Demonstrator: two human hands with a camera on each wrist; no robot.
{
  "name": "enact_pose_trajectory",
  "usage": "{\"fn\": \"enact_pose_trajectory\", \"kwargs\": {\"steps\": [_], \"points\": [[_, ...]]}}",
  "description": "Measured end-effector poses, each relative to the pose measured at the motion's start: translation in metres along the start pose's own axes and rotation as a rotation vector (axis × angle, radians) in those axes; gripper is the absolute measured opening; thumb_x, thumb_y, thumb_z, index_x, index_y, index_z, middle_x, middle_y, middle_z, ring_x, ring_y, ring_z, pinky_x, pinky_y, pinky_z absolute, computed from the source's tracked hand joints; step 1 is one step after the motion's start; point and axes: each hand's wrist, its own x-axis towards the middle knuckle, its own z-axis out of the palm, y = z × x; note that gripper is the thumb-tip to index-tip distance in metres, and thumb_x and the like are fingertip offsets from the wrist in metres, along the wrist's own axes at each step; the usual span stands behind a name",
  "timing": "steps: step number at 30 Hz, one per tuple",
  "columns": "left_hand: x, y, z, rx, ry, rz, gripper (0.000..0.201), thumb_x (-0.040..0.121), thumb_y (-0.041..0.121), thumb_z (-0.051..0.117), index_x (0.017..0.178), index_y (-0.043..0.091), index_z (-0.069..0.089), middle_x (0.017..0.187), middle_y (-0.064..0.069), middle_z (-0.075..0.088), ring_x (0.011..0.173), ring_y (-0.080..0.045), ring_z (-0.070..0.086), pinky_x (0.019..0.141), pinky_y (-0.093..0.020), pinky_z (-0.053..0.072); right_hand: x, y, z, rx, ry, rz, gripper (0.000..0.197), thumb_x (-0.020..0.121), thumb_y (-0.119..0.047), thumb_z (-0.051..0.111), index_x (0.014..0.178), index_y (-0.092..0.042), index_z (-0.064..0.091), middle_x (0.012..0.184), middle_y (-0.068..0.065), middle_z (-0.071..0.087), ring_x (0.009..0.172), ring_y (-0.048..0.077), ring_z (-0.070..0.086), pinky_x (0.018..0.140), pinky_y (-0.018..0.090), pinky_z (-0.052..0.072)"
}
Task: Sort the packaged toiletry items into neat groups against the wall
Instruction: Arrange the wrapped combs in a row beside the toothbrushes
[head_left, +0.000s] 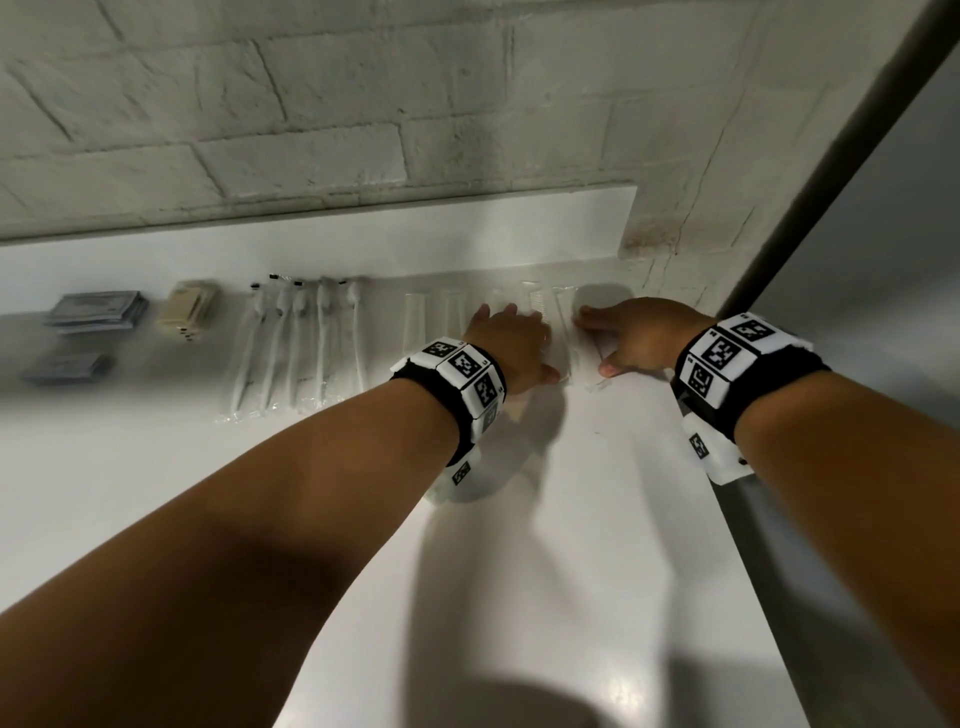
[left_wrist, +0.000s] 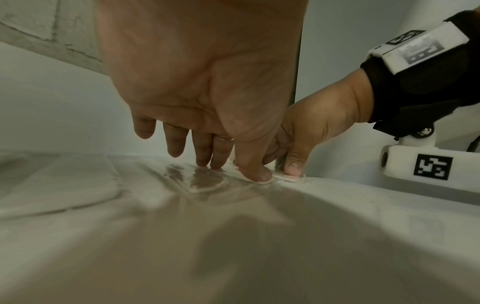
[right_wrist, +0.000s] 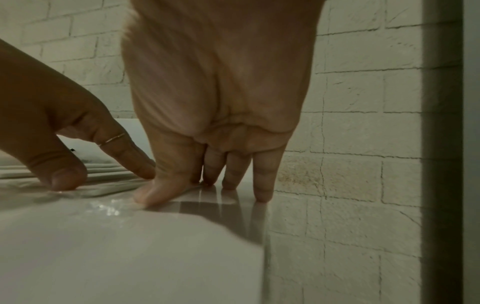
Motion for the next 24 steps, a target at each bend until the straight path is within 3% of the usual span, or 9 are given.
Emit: {"fn": "enact_pose_trajectory", "kwargs": {"steps": [10, 20, 24], "points": [[0.002, 0.000, 0.003, 0.008, -0.035, -0.011, 0.070, 0.087, 0.057, 0.050, 0.146, 0.024, 0.034, 0.157, 0.005, 0.028, 0.146, -0.023, 0.019, 0.117, -0.048, 0.009, 0.009, 0.003, -0.002, -0.025, -0.023, -0.004, 0.079, 0.086, -0.030, 0.066, 0.152, -0.029, 0.021, 0.159, -0.004, 0.024, 0.142, 0.026, 0.029, 0.115, 0.035, 0.024], [-0.002, -0.001, -0.001, -0.025, 0.005, 0.001, 0.065, 0.088, 0.057, 0.048, 0.144, 0.024, 0.038, 0.154, 0.004, 0.033, 0.144, -0.022, 0.023, 0.116, -0.046, 0.012, 0.010, 0.005, -0.003, -0.030, -0.015, -0.021, 0.078, 0.086, -0.029, 0.067, 0.151, -0.028, 0.023, 0.159, -0.007, 0.023, 0.143, 0.024, 0.028, 0.116, 0.034, 0.023], [-0.008, -0.017, -0.012, -0.050, 0.010, -0.041, 0.058, 0.097, 0.048, 0.038, 0.150, 0.029, 0.025, 0.160, 0.005, 0.019, 0.148, -0.016, 0.014, 0.120, -0.042, 0.004, 0.003, 0.005, -0.007, 0.061, 0.039, -0.014, 0.075, 0.086, -0.028, 0.067, 0.149, -0.035, 0.027, 0.157, -0.004, 0.028, 0.142, 0.023, 0.030, 0.114, 0.031, 0.023]]}}
